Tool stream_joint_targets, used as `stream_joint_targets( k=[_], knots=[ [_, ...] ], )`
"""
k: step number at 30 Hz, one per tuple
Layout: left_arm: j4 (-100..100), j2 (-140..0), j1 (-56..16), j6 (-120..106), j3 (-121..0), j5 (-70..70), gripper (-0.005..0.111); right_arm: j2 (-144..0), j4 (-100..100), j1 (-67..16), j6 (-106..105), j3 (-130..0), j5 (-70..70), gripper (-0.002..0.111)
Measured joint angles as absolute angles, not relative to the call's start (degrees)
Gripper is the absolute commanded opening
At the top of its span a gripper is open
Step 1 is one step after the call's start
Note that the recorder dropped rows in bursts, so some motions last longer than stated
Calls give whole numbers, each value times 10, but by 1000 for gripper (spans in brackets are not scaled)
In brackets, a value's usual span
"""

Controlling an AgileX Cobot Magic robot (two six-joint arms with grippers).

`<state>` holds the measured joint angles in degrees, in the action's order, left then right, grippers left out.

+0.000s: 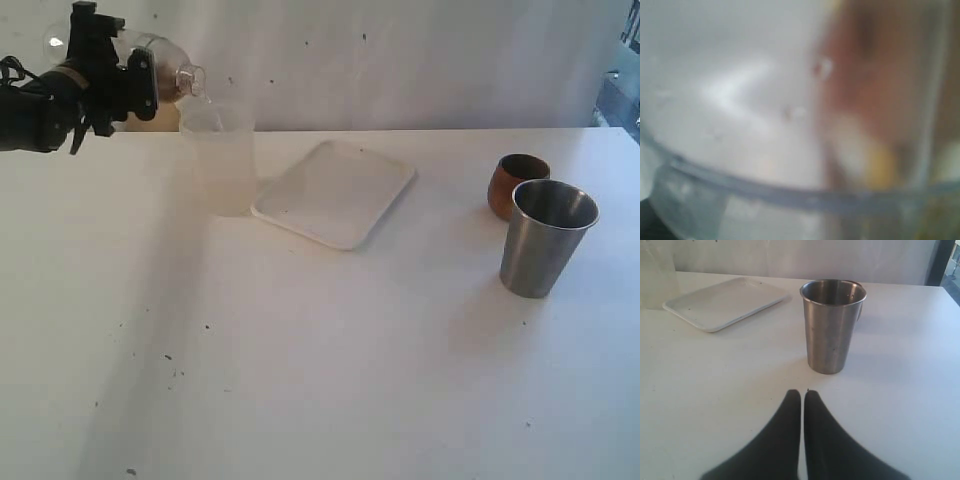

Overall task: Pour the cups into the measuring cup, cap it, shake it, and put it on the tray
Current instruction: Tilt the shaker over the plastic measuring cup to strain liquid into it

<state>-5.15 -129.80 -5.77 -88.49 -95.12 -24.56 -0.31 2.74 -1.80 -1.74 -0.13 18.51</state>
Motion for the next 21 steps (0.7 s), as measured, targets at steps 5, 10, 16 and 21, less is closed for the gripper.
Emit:
stream_joint_targets(
  k=[5,10,16,21],
  knots=[
    [-52,-1298,-58,-931,-951,-262,0,-3,27,-18,-17,-1,185,3],
    [-53,-1298,-58,-944,-951,-271,0,-3,27,-18,-17,-1,185,3],
    [-55,-1298,-58,-950,-951,-278,0,-3,27,-18,-17,-1,185,3],
    [-57,-1298,-58,-955,-951,-279,0,-3,27,-18,-17,-1,185,3]
  ],
)
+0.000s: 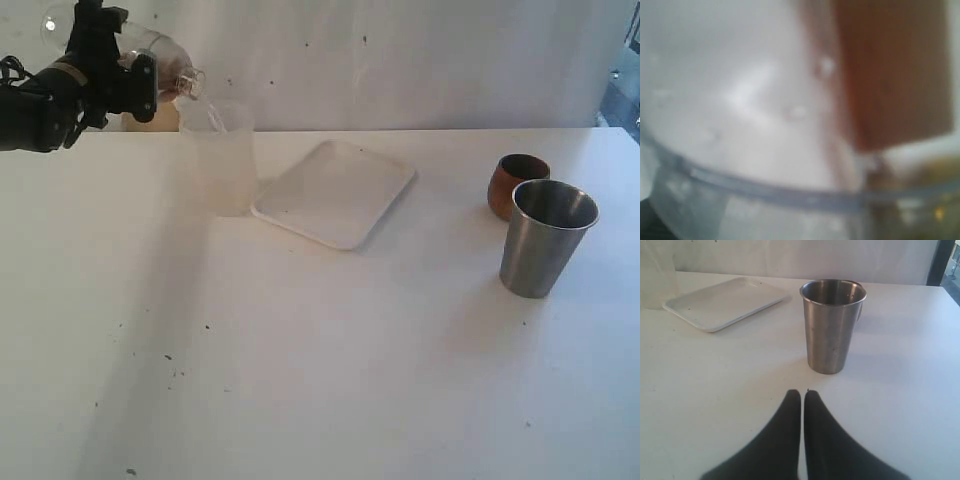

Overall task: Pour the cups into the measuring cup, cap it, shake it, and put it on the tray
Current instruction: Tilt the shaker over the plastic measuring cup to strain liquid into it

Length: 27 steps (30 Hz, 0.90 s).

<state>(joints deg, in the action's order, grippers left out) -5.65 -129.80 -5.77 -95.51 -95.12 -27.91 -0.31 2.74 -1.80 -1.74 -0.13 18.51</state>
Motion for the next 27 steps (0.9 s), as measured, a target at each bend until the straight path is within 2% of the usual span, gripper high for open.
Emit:
stream_joint_targets(
  k=[27],
  knots=[
    [-87,-1289,-58,-1011,-983,-274,0,-3,27,-18,-17,-1,185,3]
  ],
)
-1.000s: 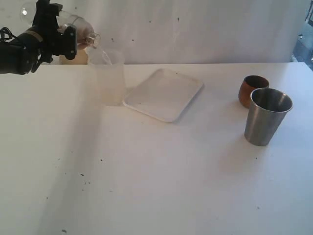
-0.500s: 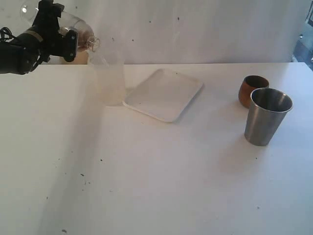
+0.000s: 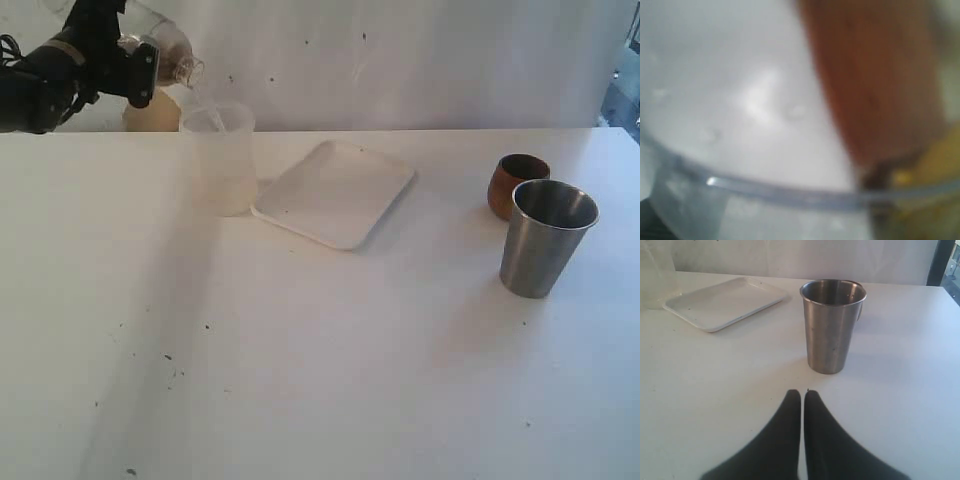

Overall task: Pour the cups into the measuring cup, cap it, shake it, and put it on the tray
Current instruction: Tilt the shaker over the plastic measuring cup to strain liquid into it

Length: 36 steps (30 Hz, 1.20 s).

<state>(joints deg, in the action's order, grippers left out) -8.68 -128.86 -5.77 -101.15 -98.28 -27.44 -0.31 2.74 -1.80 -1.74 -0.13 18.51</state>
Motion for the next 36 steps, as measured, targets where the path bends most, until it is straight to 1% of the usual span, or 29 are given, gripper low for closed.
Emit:
stream_joint_targets(
  k=[13,32,36],
  knots=[
    [-89,-1287,-58,-1014,-1029,-236,0,-3,27,-18,-17,-1,185,3],
    [-99,-1247,-58,-1046,-1033,-202,0,-3,27,-18,-17,-1,185,3],
    [-128,-1230,-58,-1047,-1033,-196,0,-3,27,-18,-17,-1,185,3]
  ],
)
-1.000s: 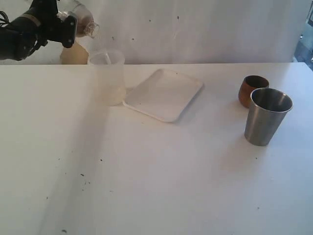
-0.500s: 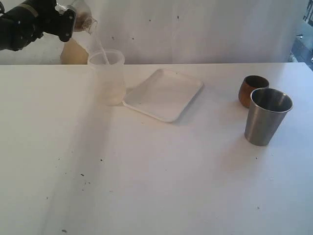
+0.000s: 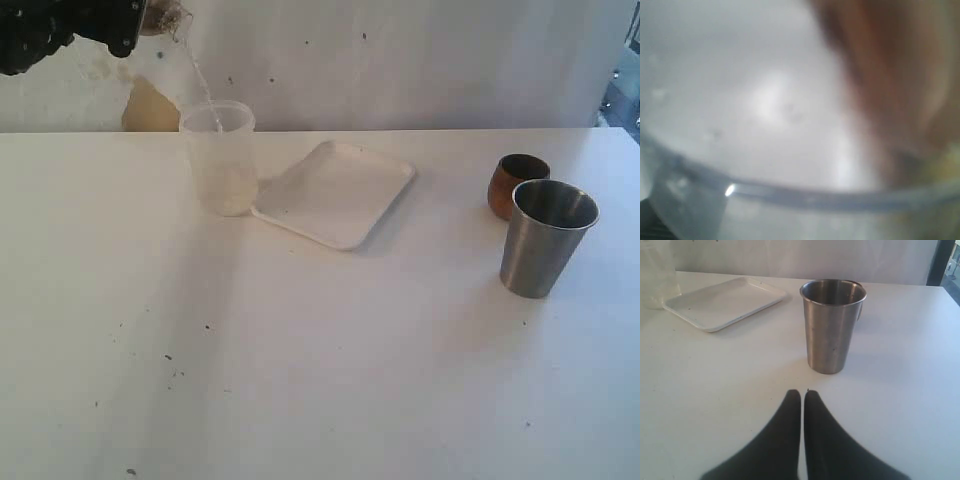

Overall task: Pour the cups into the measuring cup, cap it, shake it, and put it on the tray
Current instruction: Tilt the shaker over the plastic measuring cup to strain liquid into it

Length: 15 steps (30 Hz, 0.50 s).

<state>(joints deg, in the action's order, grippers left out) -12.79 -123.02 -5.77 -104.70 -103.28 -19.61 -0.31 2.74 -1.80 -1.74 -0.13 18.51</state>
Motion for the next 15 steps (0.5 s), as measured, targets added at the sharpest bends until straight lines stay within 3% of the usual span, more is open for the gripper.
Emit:
stream_joint_targets(
  k=[15],
  knots=[
    [-168,-1228,-58,-1047,-1033,-186,0,-3,27,-18,-15,-1,185,3]
  ],
)
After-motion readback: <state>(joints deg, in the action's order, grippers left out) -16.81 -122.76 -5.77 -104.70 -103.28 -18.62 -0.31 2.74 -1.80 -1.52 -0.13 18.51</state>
